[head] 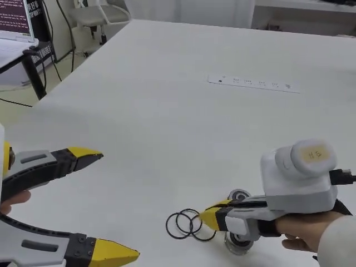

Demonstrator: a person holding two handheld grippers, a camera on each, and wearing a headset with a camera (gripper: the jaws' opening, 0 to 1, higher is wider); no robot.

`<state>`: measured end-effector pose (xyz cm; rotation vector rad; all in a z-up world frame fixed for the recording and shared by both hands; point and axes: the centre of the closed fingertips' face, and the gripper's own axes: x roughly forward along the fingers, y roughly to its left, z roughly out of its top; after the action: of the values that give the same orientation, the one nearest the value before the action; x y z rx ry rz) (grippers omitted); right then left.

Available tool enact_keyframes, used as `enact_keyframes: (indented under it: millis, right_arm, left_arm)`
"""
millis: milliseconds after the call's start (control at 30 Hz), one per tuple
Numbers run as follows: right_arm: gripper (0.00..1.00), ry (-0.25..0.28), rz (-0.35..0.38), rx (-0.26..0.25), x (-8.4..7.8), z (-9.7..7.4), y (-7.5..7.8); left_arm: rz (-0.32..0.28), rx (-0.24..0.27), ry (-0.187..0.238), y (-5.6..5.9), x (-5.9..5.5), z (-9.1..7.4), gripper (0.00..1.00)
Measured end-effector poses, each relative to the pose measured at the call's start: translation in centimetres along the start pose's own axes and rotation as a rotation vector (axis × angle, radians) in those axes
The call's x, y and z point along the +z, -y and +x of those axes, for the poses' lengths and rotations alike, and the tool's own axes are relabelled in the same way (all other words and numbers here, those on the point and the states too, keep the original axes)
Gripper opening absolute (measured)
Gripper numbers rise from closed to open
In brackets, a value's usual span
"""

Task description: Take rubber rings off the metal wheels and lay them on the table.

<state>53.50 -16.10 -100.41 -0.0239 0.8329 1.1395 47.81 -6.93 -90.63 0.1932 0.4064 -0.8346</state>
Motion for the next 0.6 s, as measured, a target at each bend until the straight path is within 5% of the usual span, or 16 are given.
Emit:
enact_keyframes:
  millis: [300,600]
  right_arm:
    - [0.07,0.126,0.018,-0.015,3.3,-2.1,0.6]
    - [0.07,0.194,0.021,-0.068,4.6,-4.3,2.0]
  left_arm:
    - [0.034,-0.002,0.007,-0.2,1.2,-0.1,0.93]
    - [0.1,-0.02,0.005,-0.5,3.3,0.4,0.91]
